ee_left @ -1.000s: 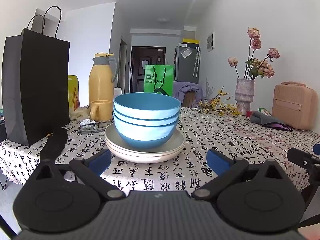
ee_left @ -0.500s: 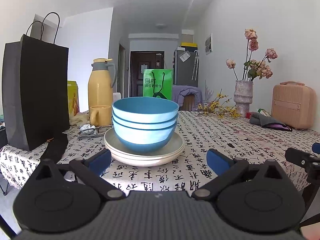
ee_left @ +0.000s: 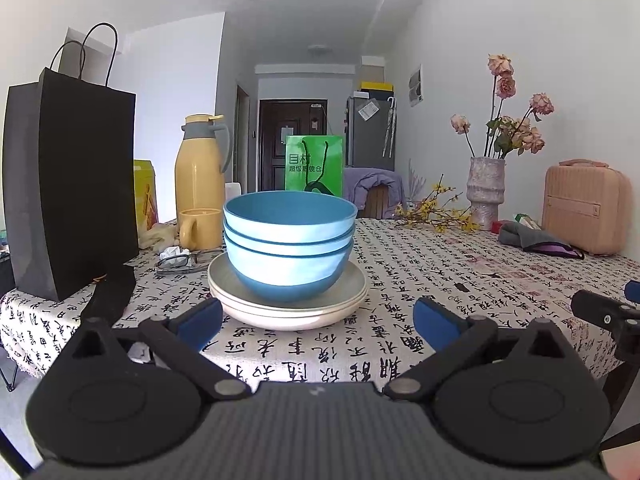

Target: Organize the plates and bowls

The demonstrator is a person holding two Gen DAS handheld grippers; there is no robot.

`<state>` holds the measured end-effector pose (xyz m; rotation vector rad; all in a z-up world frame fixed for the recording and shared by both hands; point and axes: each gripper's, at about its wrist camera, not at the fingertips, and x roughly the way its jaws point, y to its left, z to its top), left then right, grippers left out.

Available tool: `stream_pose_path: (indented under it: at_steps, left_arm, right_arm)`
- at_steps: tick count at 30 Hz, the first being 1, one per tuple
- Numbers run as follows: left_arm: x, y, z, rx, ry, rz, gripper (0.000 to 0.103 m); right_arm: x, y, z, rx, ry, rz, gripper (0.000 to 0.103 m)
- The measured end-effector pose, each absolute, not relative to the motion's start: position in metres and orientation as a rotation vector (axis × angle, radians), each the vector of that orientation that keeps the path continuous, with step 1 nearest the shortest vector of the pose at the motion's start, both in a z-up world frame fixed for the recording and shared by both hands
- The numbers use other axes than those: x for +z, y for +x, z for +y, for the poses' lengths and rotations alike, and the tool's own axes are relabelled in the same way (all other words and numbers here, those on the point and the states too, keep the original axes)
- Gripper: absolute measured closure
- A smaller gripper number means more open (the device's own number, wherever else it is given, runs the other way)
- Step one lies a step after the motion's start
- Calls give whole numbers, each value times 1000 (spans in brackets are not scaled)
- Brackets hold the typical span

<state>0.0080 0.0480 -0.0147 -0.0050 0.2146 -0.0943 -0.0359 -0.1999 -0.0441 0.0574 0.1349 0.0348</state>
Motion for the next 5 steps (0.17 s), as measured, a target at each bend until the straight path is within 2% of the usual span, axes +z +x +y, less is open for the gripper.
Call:
stream_pose_path:
  at_steps: [5]
  left_arm:
    - [-15,7,48,-102,-5,215,0]
  right_arm:
    - [-44,-36,-200,35,57,136,0]
